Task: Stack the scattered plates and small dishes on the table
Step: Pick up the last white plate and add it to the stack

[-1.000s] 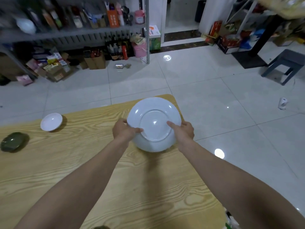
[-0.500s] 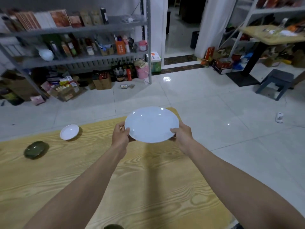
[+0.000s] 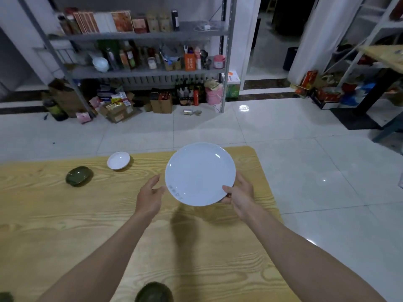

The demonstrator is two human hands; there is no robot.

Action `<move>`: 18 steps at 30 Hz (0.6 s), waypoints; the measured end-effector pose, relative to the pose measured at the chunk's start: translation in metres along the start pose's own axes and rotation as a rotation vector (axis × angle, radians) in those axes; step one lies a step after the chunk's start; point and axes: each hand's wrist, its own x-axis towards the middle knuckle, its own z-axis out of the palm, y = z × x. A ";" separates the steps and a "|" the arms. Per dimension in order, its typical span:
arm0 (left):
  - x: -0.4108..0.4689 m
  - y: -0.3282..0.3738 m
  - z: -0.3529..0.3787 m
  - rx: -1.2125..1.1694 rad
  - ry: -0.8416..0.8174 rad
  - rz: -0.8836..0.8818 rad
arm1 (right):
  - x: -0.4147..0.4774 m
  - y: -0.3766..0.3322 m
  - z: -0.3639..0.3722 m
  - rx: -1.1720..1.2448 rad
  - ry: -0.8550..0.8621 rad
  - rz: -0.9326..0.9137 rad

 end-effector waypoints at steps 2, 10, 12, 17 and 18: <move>-0.005 -0.009 -0.021 0.233 0.014 0.096 | 0.000 0.004 0.012 -0.017 -0.013 0.007; -0.037 -0.045 -0.121 0.764 0.085 0.155 | -0.031 0.017 0.092 -0.022 -0.092 0.004; -0.057 -0.061 -0.175 0.853 0.139 0.136 | -0.059 0.031 0.137 -0.019 -0.121 0.019; -0.082 -0.087 -0.267 1.016 0.203 0.092 | -0.104 0.062 0.216 -0.019 -0.121 0.031; -0.089 -0.094 -0.290 1.026 0.230 0.079 | -0.117 0.070 0.236 -0.021 -0.141 0.023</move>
